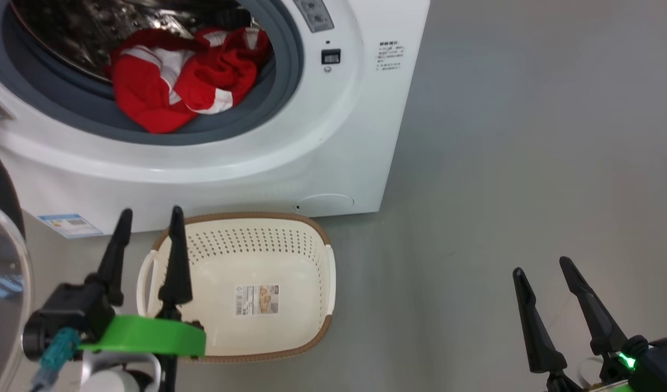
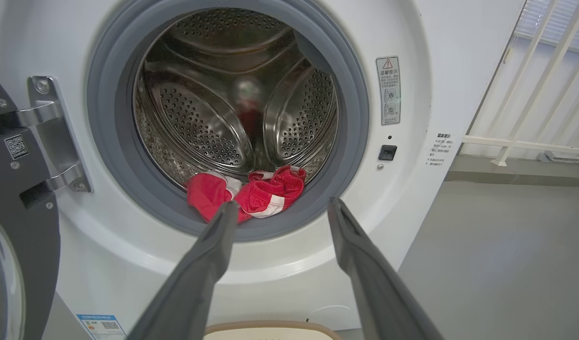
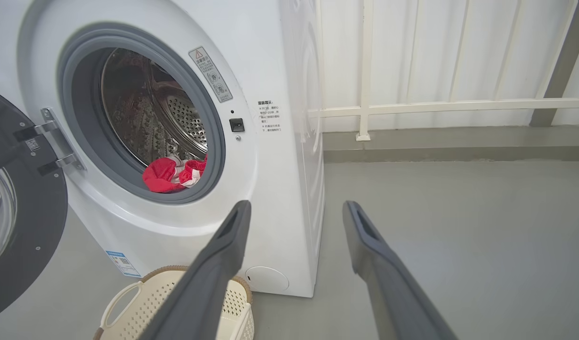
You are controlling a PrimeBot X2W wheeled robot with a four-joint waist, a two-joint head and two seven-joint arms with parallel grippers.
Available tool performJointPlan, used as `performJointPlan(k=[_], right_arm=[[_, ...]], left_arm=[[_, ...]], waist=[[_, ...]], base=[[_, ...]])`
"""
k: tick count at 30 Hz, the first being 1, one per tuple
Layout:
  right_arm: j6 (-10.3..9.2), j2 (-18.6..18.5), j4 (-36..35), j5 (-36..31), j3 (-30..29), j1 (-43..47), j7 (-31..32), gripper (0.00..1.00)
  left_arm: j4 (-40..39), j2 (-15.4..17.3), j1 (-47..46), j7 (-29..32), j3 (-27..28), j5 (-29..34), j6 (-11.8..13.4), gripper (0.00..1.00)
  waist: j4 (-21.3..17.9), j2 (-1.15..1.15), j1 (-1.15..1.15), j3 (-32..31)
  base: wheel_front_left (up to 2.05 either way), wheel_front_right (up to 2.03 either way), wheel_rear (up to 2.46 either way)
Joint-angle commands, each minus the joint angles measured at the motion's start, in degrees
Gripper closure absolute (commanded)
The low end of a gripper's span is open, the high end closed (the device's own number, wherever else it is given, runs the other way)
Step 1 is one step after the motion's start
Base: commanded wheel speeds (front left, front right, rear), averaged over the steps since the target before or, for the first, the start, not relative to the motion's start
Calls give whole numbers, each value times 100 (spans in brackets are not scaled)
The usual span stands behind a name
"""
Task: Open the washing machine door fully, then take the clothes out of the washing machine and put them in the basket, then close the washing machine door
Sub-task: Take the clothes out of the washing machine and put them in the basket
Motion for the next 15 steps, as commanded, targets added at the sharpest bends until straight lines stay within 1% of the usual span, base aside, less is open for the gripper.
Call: performJointPlan(k=[1,6,7,15], right_arm=[[9,-67,-136,-36,157,-234,-64,0],[9,-67,-91,-54,204,-406,-102,0],[9,-67,-91,-54,204,-406,-102,0],[9,-67,17,-70,272,-632,-173,0]], left_arm=[[39,98,-425,-39,281,5,-67,0],[411,71,-989,-15,376,7,-114,0],[411,71,-989,-15,376,7,-114,0],[1135,60,-1838,-32,603,-125,-274,0]], waist=[[-64,0,0,269],[-140,0,0,558],[-140,0,0,558],[-291,0,0,886]], base=[[0,0,0],[0,0,0],[0,0,0],[0,0,0]])
